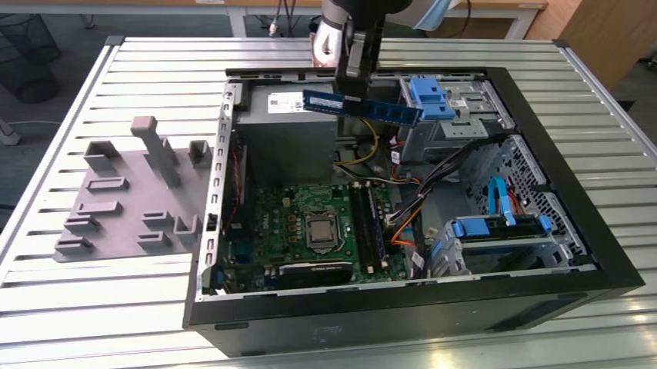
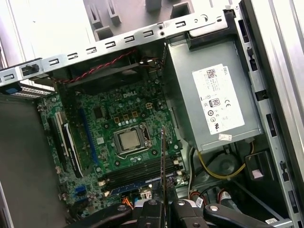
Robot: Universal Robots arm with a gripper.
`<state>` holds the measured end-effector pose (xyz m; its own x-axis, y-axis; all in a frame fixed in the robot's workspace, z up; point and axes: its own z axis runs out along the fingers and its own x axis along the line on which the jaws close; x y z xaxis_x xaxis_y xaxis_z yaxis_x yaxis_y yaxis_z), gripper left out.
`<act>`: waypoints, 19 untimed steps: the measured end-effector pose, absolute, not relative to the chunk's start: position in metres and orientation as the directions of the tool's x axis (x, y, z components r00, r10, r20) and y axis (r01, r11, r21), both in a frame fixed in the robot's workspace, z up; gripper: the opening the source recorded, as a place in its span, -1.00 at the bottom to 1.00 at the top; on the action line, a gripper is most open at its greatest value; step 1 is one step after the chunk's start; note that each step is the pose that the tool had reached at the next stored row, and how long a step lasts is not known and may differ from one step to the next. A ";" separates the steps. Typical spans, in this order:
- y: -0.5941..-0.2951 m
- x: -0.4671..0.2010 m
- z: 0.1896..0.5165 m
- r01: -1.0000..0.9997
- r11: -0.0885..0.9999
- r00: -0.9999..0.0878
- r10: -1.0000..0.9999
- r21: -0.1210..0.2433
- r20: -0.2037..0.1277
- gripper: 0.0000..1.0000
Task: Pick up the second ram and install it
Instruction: 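Insert the second ram into the second slot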
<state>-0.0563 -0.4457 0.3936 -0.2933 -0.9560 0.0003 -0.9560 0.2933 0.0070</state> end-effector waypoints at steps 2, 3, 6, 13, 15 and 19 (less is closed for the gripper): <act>-0.446 -0.056 0.394 -0.953 0.304 -0.304 -0.953 0.007 0.000 -0.73; -0.446 -0.056 0.394 -0.951 0.309 -0.309 -0.951 0.007 0.000 -0.73; -0.446 -0.056 0.394 -0.945 0.326 -0.326 -0.945 0.007 0.000 -0.73; -0.446 -0.056 0.393 -0.931 0.366 -0.366 -0.931 0.007 0.000 -0.73; -0.446 -0.056 0.393 -0.926 0.378 -0.378 -0.926 0.007 0.000 -0.73; -0.446 -0.056 0.393 -0.916 0.401 -0.401 -0.916 0.007 0.001 -0.73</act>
<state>-0.0563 -0.4457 0.3932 -0.4007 -0.9162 0.0006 -0.9162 0.4007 0.0069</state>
